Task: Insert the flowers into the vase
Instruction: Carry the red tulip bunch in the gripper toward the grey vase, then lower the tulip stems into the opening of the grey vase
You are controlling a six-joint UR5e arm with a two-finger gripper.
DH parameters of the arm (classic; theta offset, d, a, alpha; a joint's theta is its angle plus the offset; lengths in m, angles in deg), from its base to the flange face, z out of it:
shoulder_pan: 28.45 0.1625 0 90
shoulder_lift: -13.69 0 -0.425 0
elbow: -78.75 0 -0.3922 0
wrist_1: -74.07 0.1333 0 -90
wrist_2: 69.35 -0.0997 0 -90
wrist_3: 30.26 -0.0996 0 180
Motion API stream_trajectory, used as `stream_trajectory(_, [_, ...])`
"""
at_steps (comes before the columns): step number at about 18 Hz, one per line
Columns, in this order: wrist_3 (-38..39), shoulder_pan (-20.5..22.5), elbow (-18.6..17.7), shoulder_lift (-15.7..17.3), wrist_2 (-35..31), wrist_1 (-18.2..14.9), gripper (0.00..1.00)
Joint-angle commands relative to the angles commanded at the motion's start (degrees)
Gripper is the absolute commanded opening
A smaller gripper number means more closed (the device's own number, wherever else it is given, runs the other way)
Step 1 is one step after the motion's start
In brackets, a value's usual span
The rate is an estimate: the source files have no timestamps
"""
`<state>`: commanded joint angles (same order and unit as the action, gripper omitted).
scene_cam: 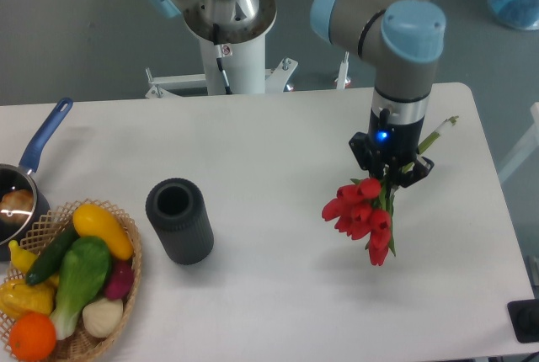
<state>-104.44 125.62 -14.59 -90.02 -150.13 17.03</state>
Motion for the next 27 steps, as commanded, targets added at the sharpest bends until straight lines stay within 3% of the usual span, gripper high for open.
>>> stream_trajectory(4, [2.18,-0.44,1.58,3.42,6.83,-4.65,0.0])
stream_trajectory(7, [3.95,-2.28,0.8,4.75,13.34,-4.22,0.0])
stream_trajectory(10, [7.45,-2.37,0.53,5.89,26.76,-3.78,0.0])
stream_trajectory(15, [15.81,-3.43,0.35,6.51,42.86,1.14,0.0])
stream_trajectory(21, [16.35,-4.22,-3.07,6.25,62.99,4.65,0.0])
stream_trajectory(27, [18.72,-5.89,-3.86,6.16,68.72,5.27,0.0])
